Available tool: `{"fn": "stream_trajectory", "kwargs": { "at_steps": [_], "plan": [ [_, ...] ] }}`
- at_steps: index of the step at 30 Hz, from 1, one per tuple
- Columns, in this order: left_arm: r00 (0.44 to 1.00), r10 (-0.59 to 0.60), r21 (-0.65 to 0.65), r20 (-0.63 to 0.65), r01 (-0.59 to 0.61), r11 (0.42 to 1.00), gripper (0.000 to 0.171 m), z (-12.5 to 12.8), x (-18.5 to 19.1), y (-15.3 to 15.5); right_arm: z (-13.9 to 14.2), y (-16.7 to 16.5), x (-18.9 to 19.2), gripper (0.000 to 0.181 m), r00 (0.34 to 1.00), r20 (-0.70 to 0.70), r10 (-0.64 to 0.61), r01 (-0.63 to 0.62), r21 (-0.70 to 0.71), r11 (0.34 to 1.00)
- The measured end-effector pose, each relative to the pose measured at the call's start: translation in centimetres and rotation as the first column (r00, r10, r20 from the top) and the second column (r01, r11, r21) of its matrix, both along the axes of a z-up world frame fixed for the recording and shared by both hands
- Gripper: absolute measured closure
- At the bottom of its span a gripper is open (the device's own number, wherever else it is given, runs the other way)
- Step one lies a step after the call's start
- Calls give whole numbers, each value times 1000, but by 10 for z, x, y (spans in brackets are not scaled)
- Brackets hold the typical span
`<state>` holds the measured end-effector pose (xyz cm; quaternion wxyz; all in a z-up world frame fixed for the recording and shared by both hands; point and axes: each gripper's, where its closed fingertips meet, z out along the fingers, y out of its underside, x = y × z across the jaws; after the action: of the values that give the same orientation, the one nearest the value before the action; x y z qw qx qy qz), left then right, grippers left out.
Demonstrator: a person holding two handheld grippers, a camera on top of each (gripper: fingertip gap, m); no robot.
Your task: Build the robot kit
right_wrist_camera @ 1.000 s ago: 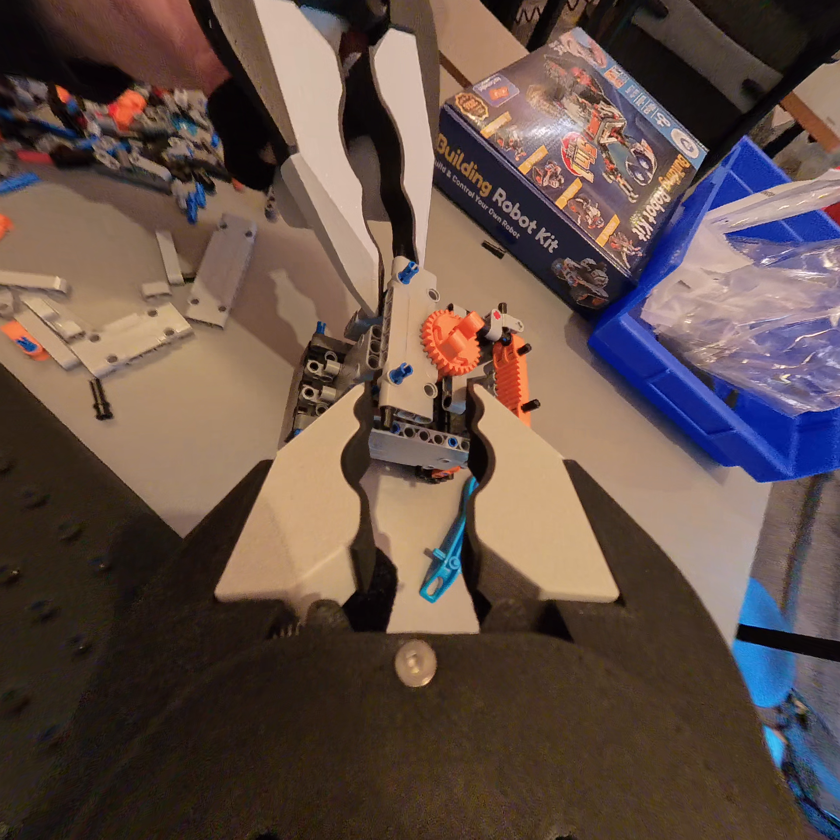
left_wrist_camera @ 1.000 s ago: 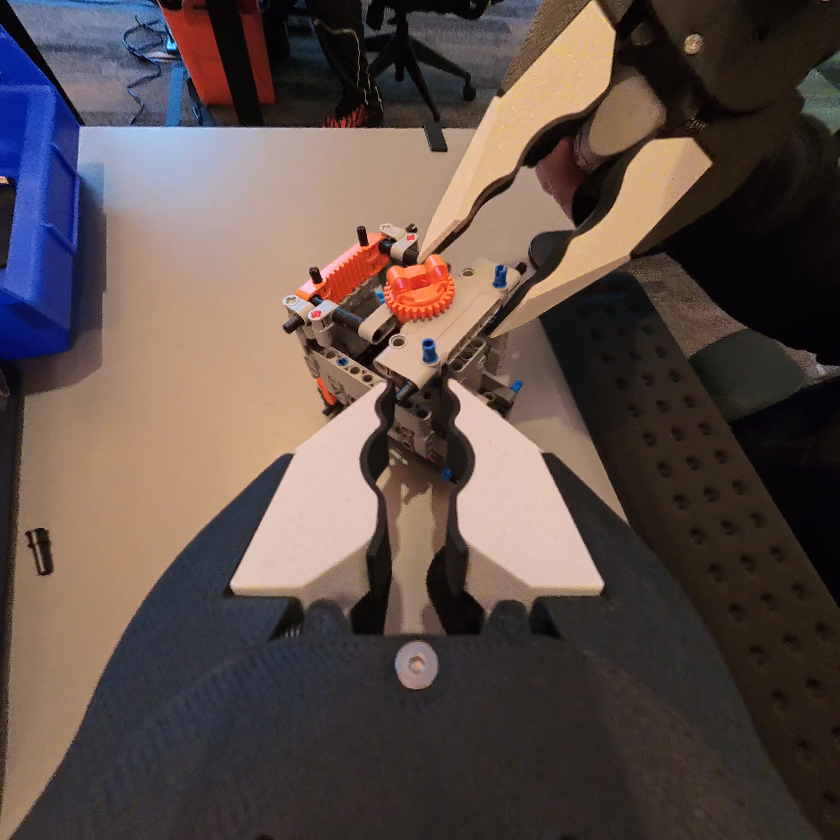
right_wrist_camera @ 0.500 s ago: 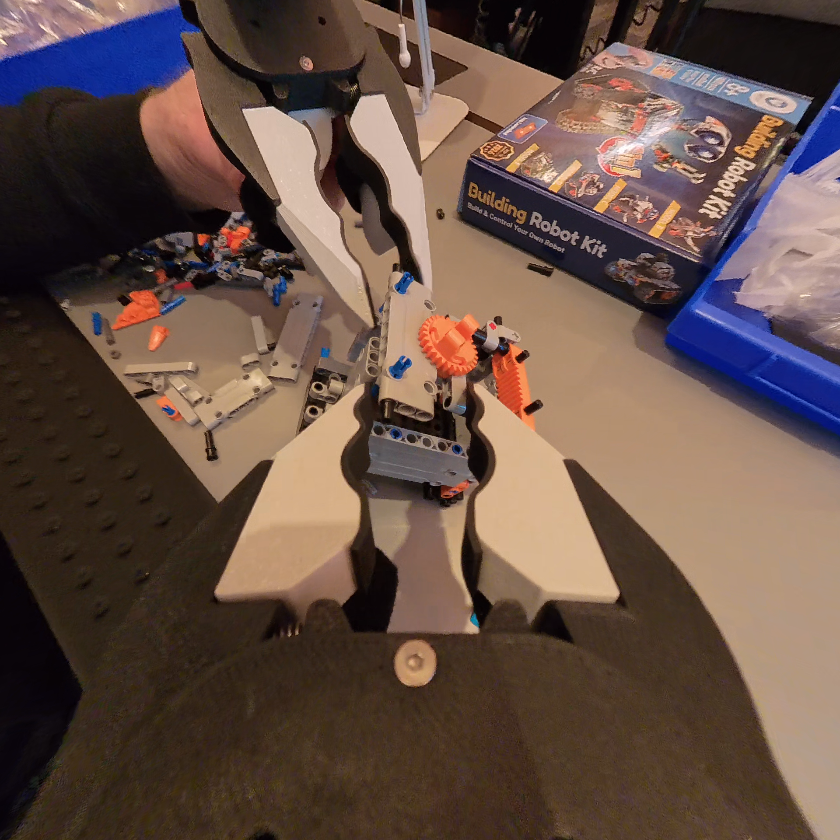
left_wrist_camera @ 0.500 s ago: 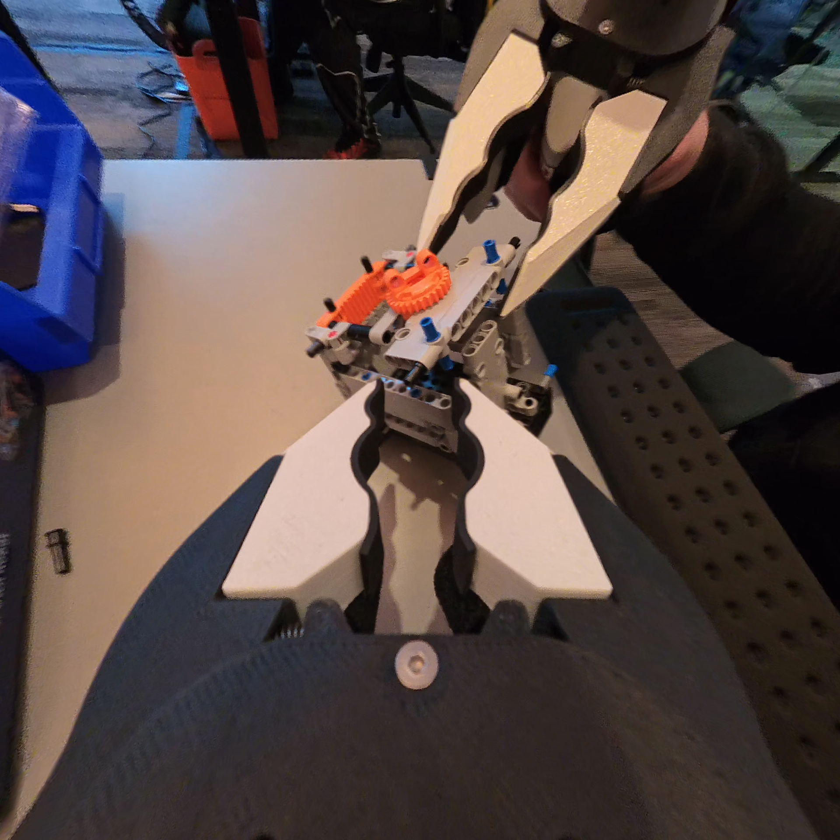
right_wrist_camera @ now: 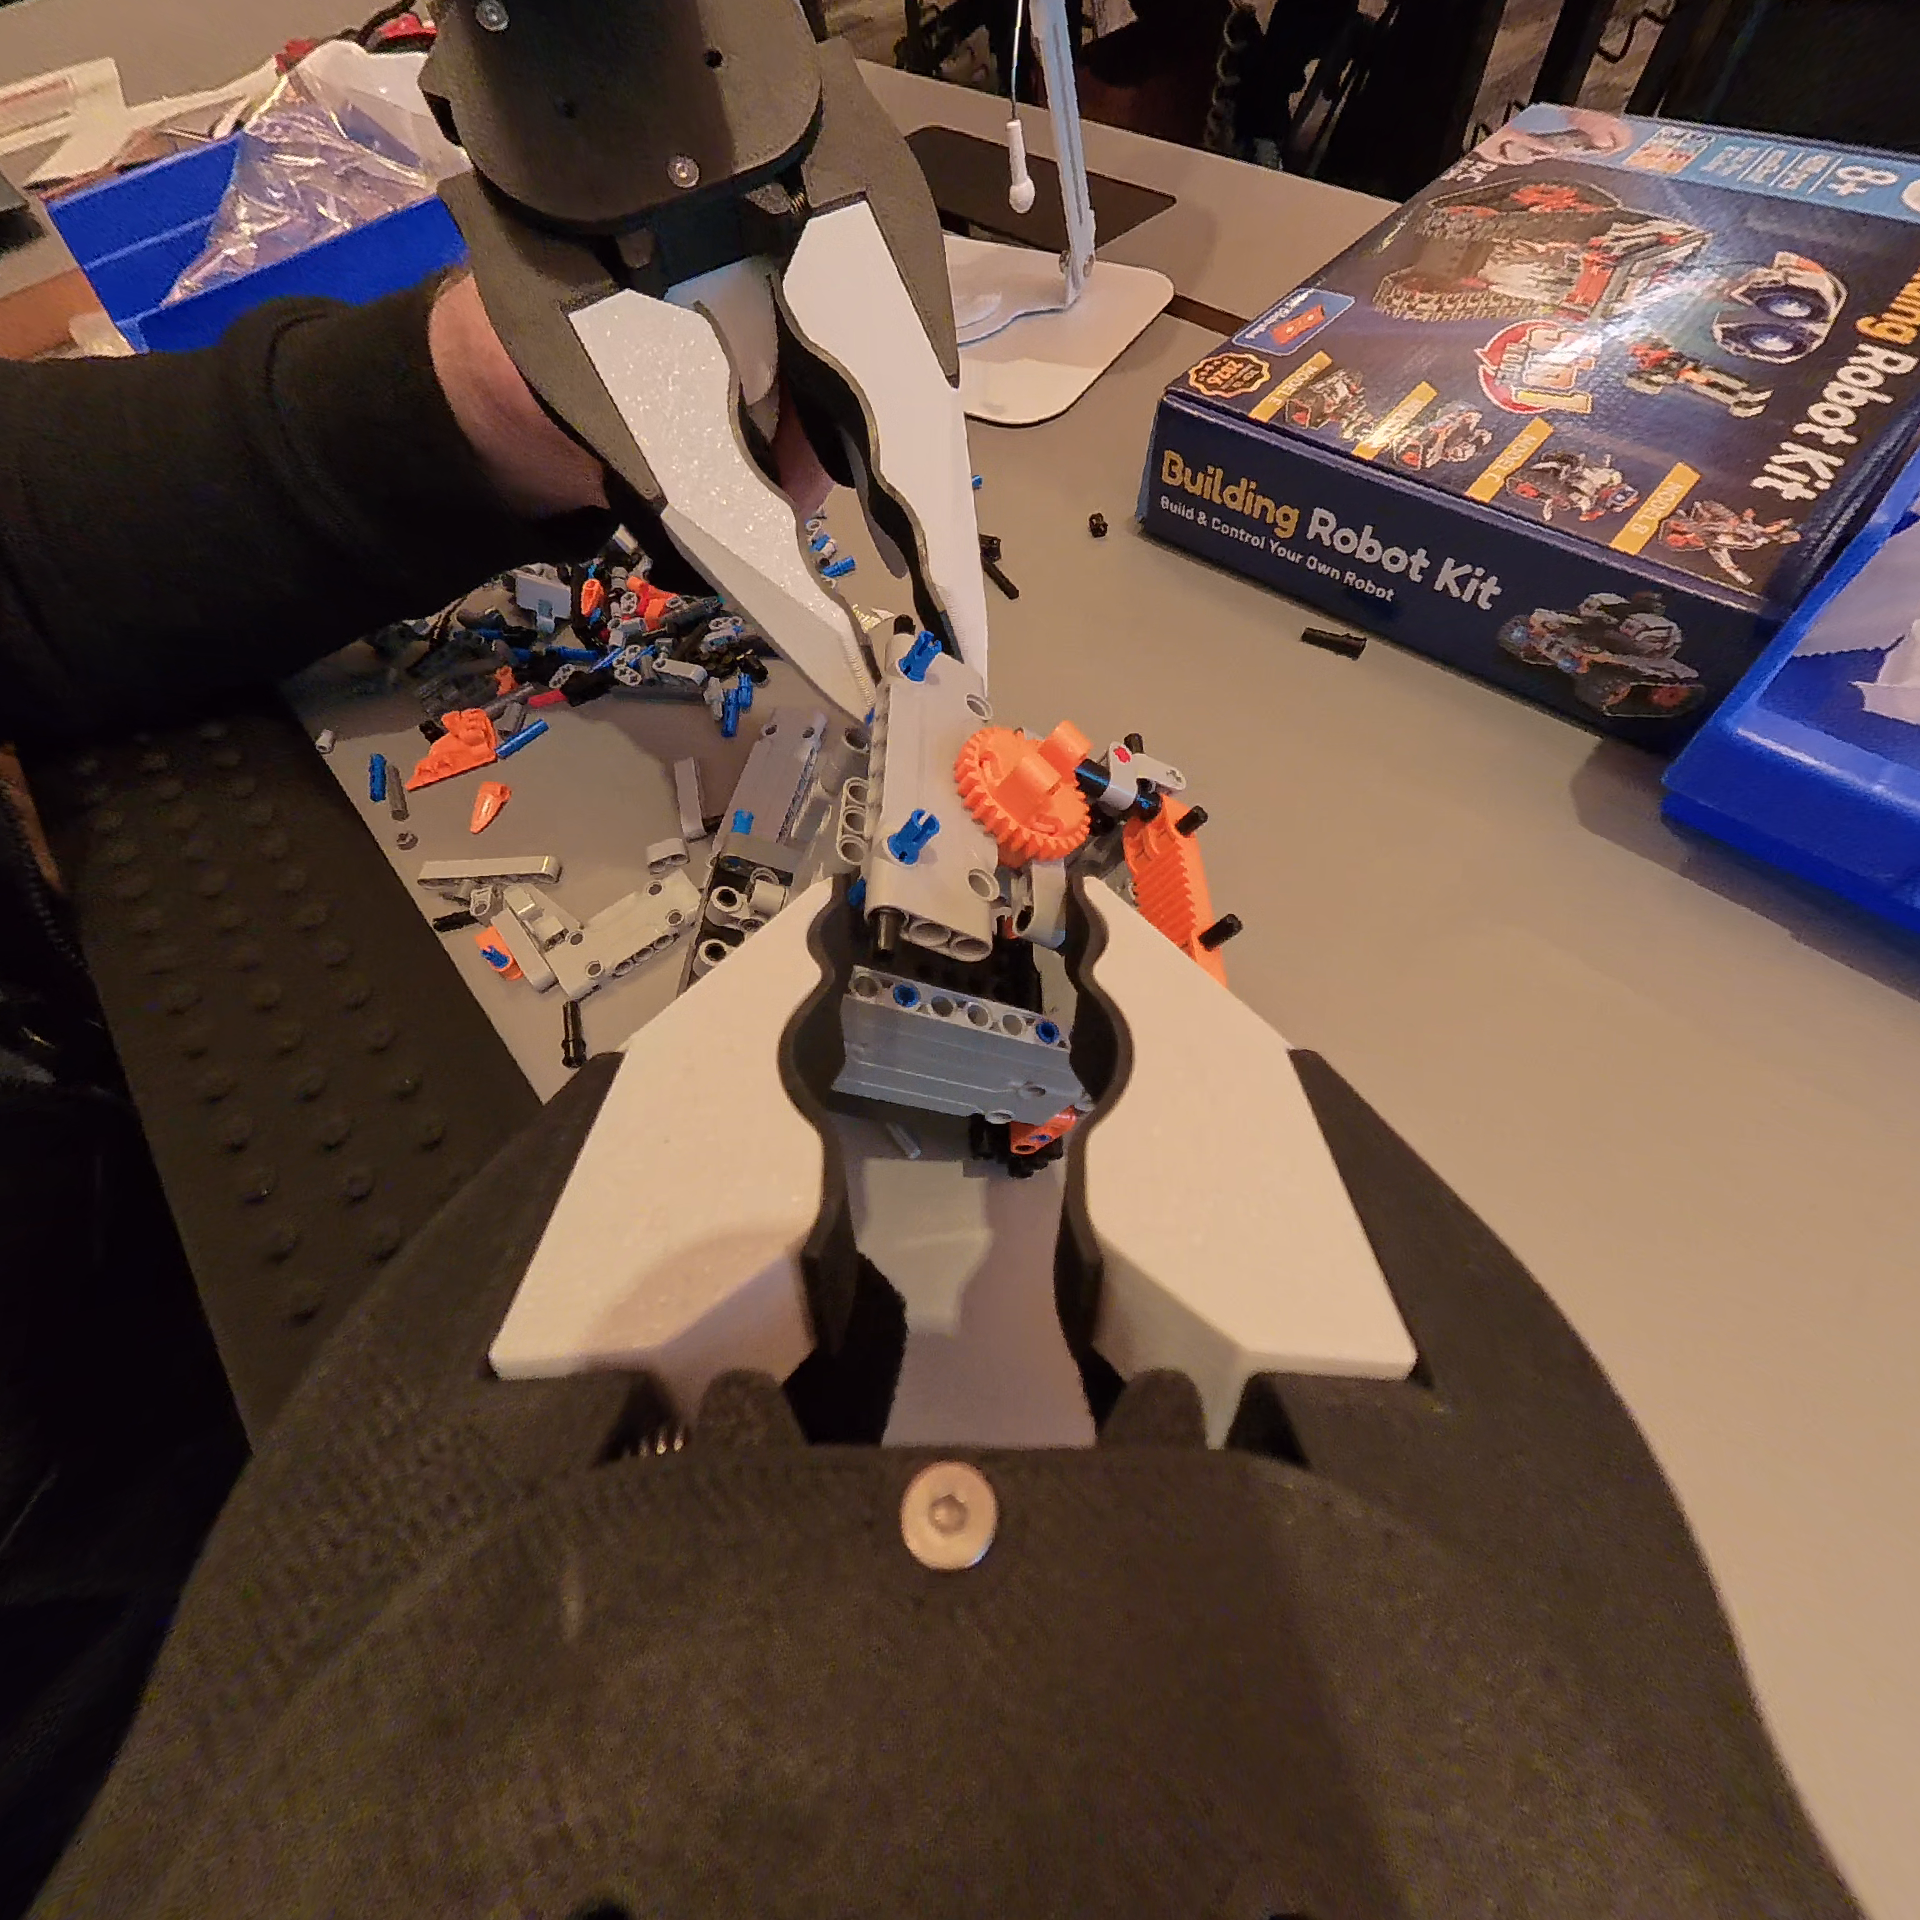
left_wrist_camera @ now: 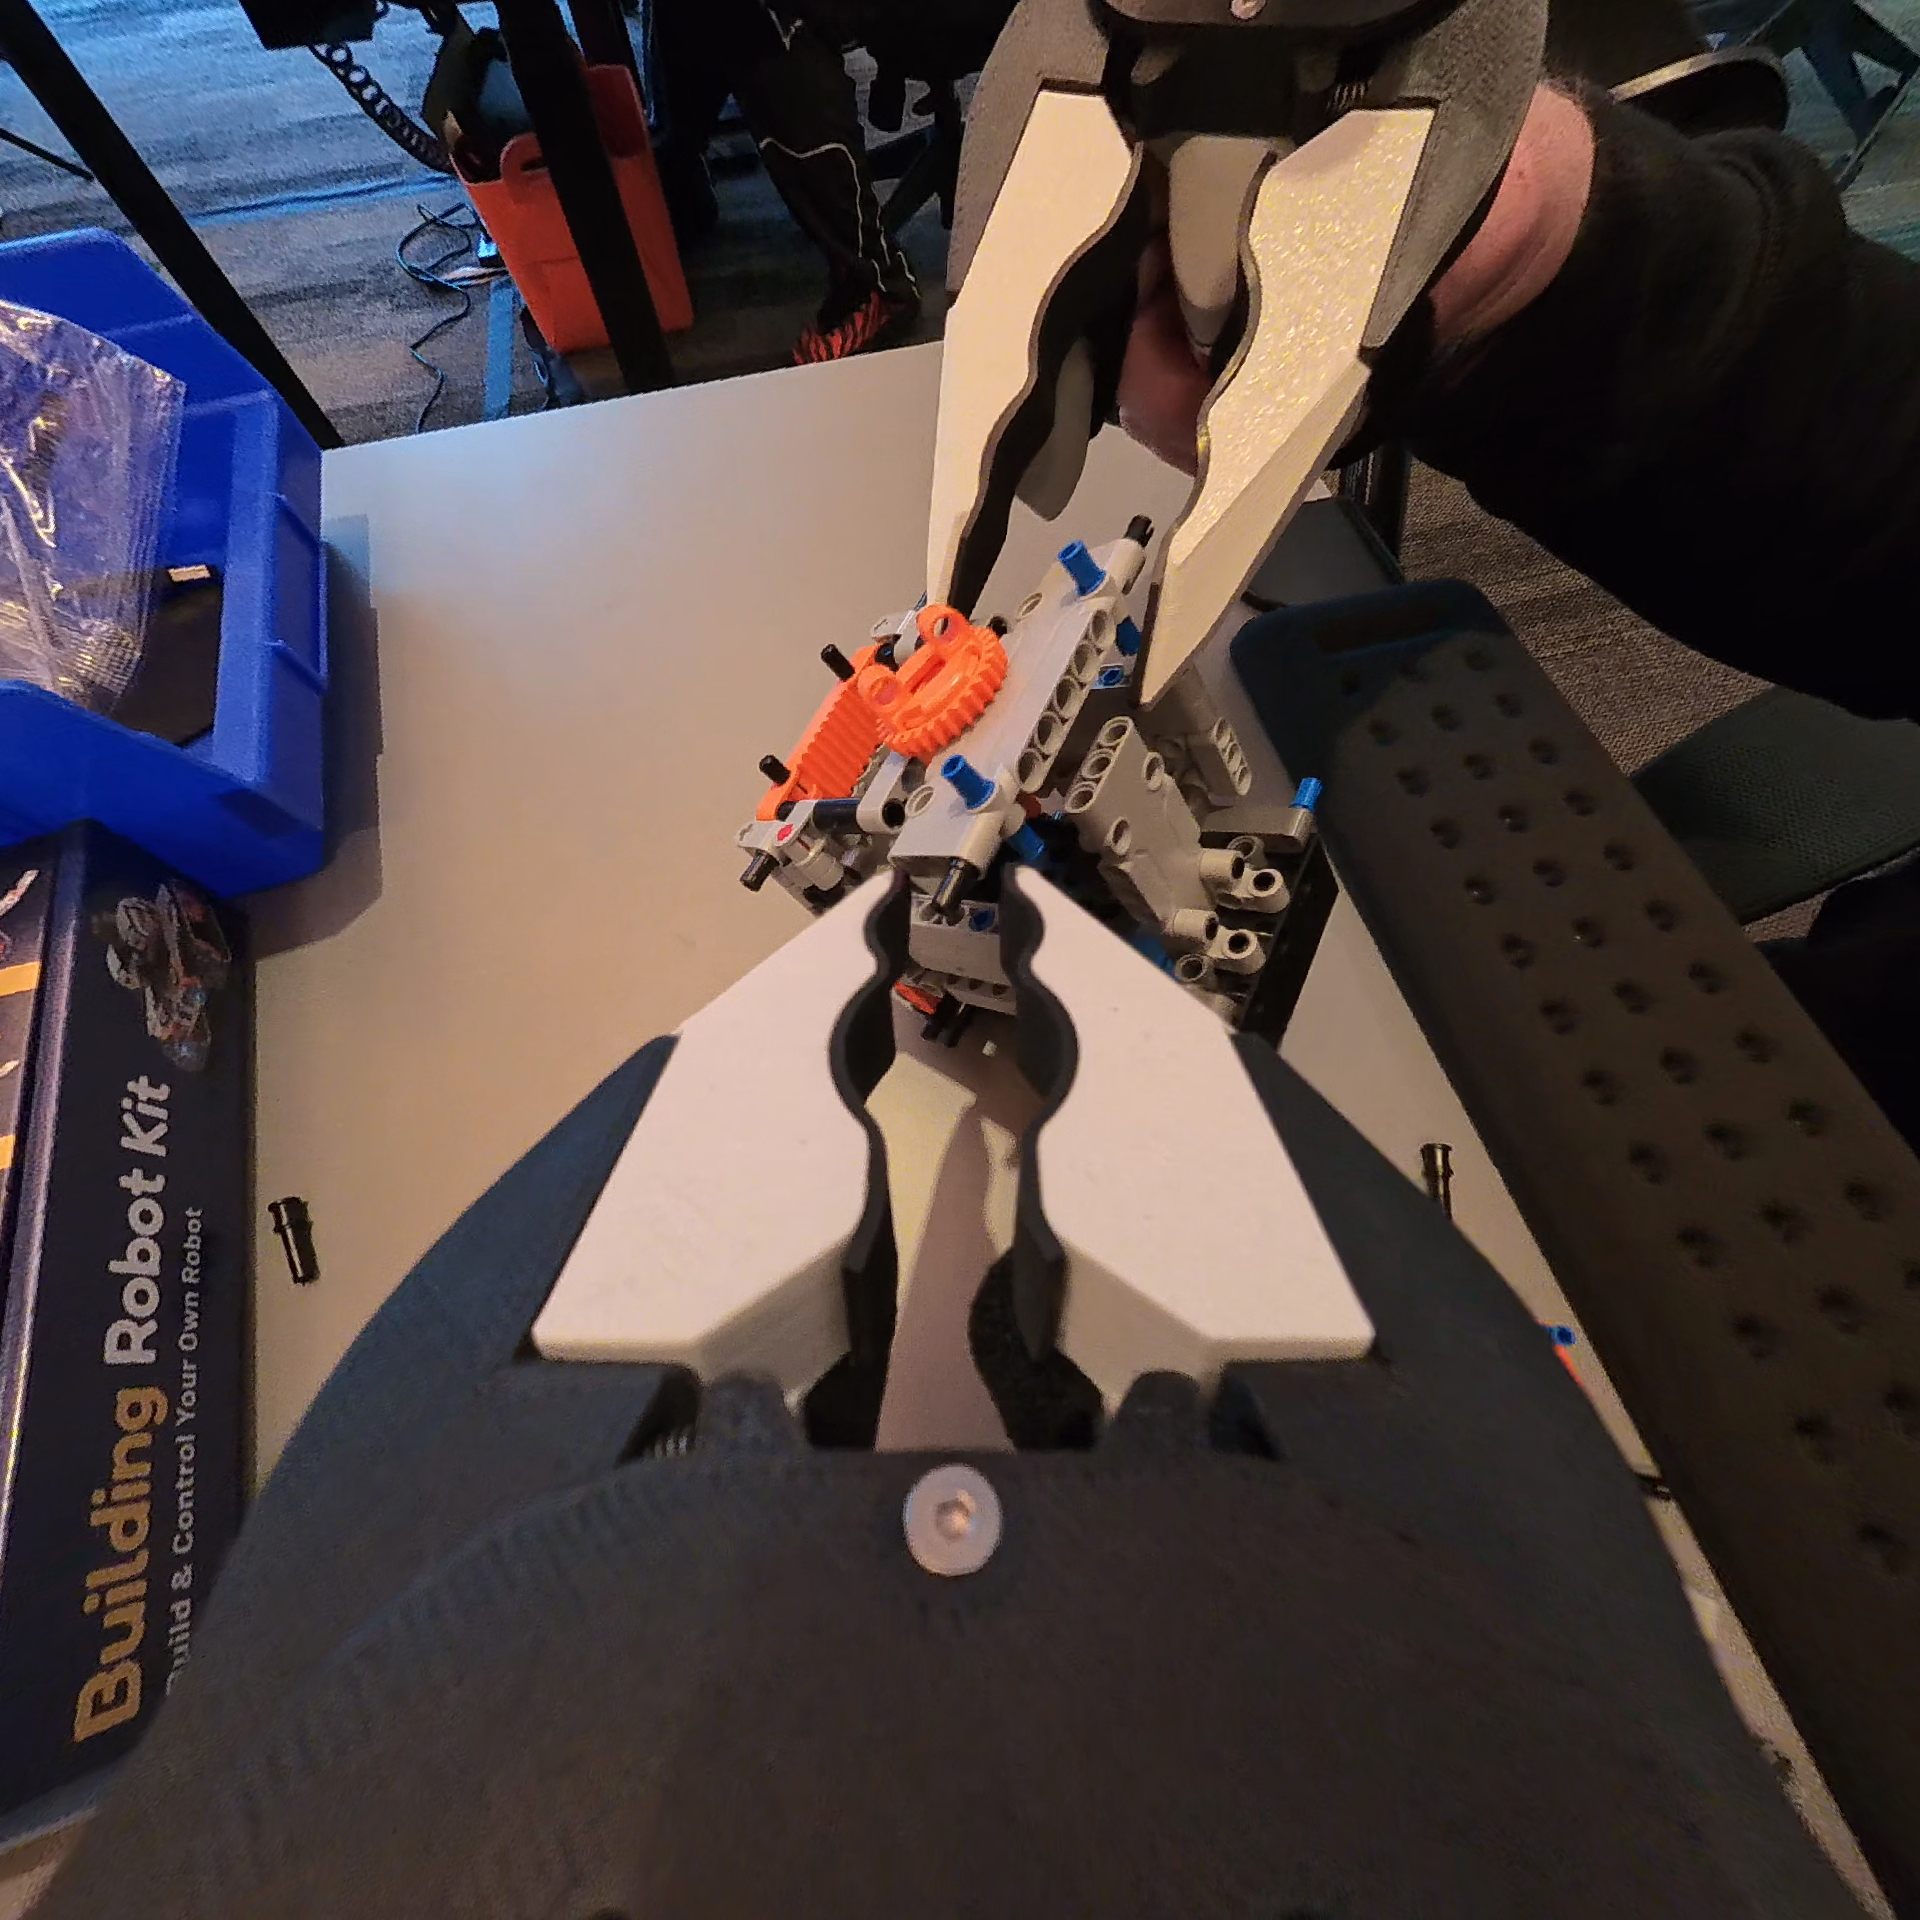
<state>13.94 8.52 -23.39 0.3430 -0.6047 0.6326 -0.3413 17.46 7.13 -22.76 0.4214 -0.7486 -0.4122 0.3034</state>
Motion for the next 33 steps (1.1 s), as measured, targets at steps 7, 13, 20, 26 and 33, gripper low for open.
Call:
{"fn": "stream_trajectory", "kwargs": {
  "at_steps": [7, 13, 20, 26, 33],
  "plan": [
    [1000, -1, 23, -10, 1, 1000, 159, 0, -1, 0, -3, -1, -1, 142, 1000, -1, 2, -2, 4, 1000],
    [1000, -3, 27, -14, 3, 1000, 162, 0, -2, 0, -4, -1, -2, 142, 1000, 5, 6, -6, 7, 1000],
    [1000, -12, 25, -20, 12, 1000, 165, -3, -2, -1, -4, 0, -3, 142, 1000, 7, 9, -9, 11, 1000],
    [1000, -18, 25, -23, 19, 1000, 164, -6, -2, -1, -4, -1, -3, 142, 1000, 9, 16, -16, 15, 1000],
    [999, -32, 19, -17, 32, 999, 162, -6, -2, -2, -4, -2, -4, 142, 1000, 16, 21, -21, 19, 1000]
  ]
}}
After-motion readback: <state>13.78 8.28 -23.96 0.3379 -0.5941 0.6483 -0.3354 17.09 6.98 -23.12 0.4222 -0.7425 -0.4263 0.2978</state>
